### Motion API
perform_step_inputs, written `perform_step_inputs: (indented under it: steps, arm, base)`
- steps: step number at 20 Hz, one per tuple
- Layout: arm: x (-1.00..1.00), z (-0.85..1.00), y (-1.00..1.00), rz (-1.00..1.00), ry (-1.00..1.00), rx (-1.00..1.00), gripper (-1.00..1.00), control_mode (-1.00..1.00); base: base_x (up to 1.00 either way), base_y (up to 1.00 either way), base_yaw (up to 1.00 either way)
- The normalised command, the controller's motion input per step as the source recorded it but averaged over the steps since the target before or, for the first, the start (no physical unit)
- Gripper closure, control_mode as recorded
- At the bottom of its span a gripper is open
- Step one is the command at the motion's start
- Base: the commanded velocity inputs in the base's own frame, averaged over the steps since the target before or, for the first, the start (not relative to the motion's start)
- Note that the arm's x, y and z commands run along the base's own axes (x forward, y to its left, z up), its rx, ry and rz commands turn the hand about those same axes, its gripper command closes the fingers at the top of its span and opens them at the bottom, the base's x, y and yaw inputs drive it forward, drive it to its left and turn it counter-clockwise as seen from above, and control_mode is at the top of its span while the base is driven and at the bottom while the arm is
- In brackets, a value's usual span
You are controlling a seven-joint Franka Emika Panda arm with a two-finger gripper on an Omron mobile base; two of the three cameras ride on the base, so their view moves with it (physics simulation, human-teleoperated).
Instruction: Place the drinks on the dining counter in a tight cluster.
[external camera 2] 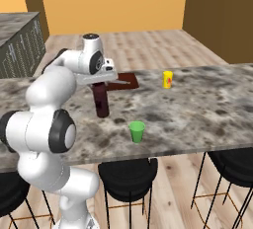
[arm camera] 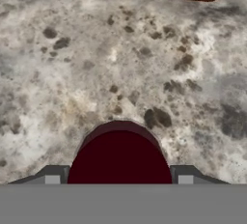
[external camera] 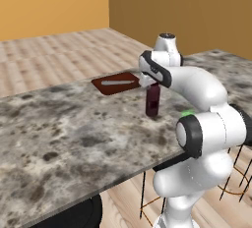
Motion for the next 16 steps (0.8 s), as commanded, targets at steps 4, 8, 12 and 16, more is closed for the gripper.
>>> perform_step_inputs:
  steps: [4, 8, 12, 16]
  arm:
    - [0.22, -0.04, -0.46, -0.04, 0.00, 0.00, 1.00, -1.00]
    - [0.19, -0.12, -0.43, -0.05, 0.00, 0.00, 1.00, -1.00]
    - [0.13, -0.17, -0.40, -0.06, -0.02, 0.00, 1.00, -1.00]
    - [0.05, -0.18, -0.41, -0.03, -0.08, 0.00, 1.00, -1.00]
  base:
    - [0.00, 0.00, 0.00]
    - [0.00, 0.00, 0.00]
    - [0.00, 0.00, 0.00]
    - [0.00, 0.00, 0.00]
